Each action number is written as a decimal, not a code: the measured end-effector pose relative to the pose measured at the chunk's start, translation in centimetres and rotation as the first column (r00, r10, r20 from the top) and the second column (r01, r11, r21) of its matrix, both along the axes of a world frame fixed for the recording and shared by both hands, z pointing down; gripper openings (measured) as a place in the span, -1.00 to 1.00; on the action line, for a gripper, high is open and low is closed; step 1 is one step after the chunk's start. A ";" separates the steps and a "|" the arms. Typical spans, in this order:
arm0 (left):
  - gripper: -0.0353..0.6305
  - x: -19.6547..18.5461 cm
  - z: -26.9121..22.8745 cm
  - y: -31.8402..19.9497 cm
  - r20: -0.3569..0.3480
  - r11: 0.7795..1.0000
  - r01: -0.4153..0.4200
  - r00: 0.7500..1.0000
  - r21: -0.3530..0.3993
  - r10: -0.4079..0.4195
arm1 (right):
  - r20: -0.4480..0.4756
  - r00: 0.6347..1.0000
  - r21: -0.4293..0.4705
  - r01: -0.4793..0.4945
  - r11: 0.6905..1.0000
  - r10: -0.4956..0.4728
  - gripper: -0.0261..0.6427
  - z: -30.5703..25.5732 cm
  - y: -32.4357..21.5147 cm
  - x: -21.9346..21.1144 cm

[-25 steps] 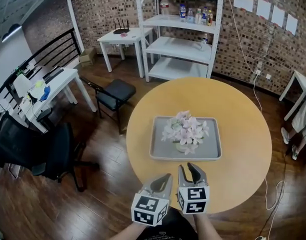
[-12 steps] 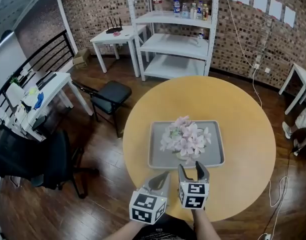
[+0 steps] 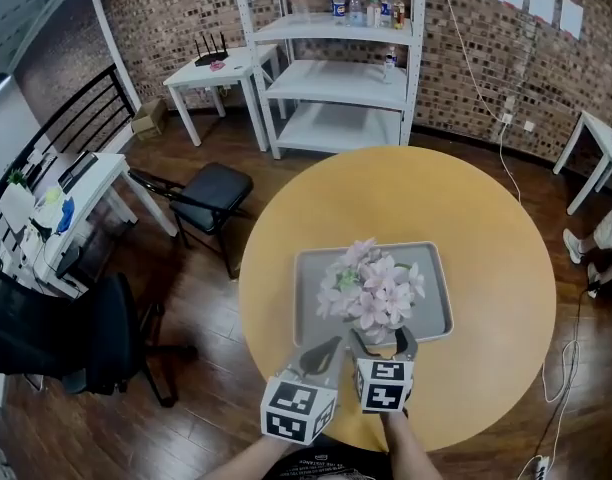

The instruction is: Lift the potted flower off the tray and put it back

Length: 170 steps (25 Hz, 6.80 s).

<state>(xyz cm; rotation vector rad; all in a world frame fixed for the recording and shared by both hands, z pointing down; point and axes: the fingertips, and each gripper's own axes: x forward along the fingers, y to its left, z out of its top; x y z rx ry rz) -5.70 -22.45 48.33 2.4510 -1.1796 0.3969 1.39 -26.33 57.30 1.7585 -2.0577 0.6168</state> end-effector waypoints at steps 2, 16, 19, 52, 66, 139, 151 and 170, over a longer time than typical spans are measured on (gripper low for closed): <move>-0.88 0.1 -0.1 -0.7 -0.001 1.000 -0.011 1.000 0.004 0.011 | 0.000 1.000 -0.001 -0.014 1.000 0.014 0.28 0.3 -0.7 0.0; -0.88 -0.8 0.3 -2.7 0.014 1.000 -0.021 1.000 -0.010 0.022 | -0.054 0.998 -0.053 -0.022 0.998 0.019 0.59 3.3 -5.0 0.4; -0.88 -0.8 0.4 -2.9 0.014 1.000 -0.018 1.000 -0.017 0.019 | -0.073 0.997 -0.080 -0.017 0.997 0.012 0.65 4.0 -5.8 0.6; -0.88 -3.0 0.8 -1.7 -0.004 0.996 0.093 0.996 0.008 -0.093 | -0.113 0.993 -0.045 0.022 0.999 -0.027 0.67 0.5 -4.4 1.3; -0.88 -3.2 0.0 0.0 -0.034 0.986 0.162 0.986 0.045 -0.161 | -0.103 0.993 0.054 0.060 0.997 -0.054 0.67 -7.9 1.3 2.3; -0.88 -6.6 -0.2 -2.9 0.009 0.986 0.153 0.988 0.062 -0.154 | -0.196 0.979 -0.102 0.032 0.994 -0.051 0.67 5.3 -5.7 0.3; -0.88 -4.5 -1.1 0.3 0.002 0.987 0.133 0.991 0.084 -0.134 | -0.149 0.987 -0.022 0.063 0.998 -0.066 0.54 1.7 -1.1 0.4; -0.88 0.5 -0.9 9.2 -0.057 0.982 0.164 0.986 0.098 -0.159 | -0.094 0.977 0.127 0.205 0.970 -0.194 -0.29 -7.1 11.5 0.5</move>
